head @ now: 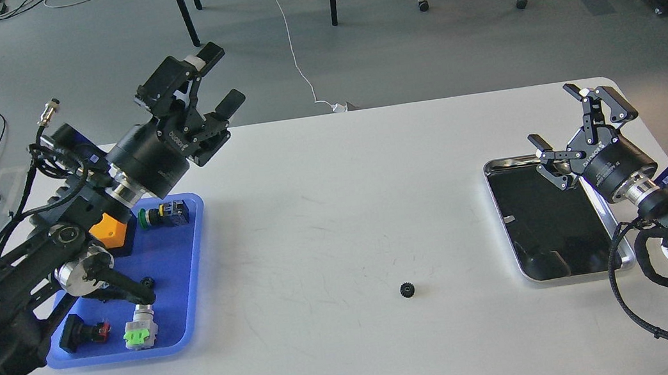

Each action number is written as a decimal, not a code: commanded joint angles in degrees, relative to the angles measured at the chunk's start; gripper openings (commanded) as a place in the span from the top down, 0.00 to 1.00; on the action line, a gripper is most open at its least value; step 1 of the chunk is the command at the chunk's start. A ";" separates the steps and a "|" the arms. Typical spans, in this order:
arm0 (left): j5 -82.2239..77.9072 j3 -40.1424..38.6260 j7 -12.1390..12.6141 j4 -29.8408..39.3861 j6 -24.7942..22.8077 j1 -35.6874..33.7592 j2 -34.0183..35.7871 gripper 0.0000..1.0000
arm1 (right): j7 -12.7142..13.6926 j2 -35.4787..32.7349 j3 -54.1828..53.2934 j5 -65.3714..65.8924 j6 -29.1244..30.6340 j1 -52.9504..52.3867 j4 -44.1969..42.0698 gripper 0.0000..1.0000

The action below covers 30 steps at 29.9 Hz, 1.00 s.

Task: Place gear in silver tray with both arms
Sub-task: 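Reach the right gripper toward the black gear on the table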

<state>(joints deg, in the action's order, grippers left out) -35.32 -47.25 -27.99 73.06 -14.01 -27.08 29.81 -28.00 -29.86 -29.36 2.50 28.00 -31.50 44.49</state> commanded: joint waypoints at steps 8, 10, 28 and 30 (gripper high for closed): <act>1.22 -11.37 -0.01 -0.20 0.48 12.23 -2.74 0.02 | 0.00 -3.45 1.92 27.53 0.00 -10.93 8.50 0.01; 1.05 -11.38 -0.01 -0.38 0.83 12.76 -2.65 0.02 | 0.00 -3.71 7.79 33.68 0.00 -16.89 8.68 0.01; 1.13 -13.75 0.48 -0.47 0.48 13.99 -3.79 0.02 | 0.00 2.43 44.39 79.38 -0.31 -47.25 26.70 0.01; 1.05 -13.75 0.48 -0.38 0.56 14.34 -3.79 0.02 | 0.00 4.97 46.75 85.27 -2.58 -47.68 26.52 0.01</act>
<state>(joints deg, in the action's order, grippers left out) -34.19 -61.00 -27.52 72.61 -13.54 -13.13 26.02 -28.00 -27.72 14.90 79.60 27.73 -78.44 70.96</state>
